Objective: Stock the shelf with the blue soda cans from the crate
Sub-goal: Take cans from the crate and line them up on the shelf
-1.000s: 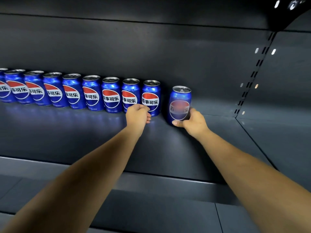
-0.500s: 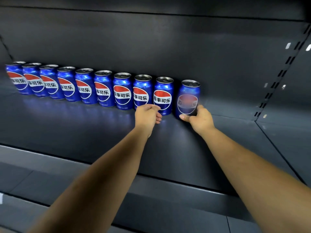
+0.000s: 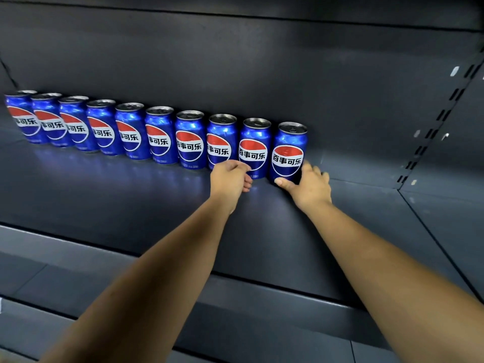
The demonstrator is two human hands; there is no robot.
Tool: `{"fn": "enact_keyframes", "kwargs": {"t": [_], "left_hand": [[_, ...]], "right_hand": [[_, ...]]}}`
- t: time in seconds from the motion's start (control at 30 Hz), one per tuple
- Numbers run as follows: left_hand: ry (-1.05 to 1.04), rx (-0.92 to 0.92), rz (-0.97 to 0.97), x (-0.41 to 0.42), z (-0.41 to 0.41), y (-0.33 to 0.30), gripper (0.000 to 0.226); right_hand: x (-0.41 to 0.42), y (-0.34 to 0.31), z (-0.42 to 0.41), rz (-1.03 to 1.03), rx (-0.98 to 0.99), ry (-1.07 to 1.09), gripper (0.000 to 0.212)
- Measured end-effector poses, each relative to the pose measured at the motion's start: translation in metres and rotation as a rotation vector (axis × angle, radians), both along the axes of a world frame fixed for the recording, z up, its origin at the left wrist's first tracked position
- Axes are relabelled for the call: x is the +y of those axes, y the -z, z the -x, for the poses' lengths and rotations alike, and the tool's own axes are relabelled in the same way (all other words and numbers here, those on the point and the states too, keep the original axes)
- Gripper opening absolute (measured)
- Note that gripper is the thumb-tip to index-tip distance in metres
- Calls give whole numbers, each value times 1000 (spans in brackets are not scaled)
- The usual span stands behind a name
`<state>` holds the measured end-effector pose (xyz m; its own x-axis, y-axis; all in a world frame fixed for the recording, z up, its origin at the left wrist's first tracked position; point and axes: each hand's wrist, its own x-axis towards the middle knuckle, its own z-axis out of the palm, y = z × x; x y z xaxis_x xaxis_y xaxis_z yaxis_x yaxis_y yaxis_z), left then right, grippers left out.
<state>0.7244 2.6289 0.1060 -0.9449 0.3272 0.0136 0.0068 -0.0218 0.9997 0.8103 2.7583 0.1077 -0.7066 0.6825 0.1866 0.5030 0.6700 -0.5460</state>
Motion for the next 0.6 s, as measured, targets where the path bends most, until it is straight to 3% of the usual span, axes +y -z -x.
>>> {"fn": "enact_keyframes", "kwargs": {"t": [0.23,0.6], "left_hand": [[-44,-75,-106,-7,-4,-3,20],[57,299,300,-68,-35,-20,19]], "right_hand": [[-12,-6,-15,53,0,1,69],[-91,-19,-53,-155,-96,-35,46]]}}
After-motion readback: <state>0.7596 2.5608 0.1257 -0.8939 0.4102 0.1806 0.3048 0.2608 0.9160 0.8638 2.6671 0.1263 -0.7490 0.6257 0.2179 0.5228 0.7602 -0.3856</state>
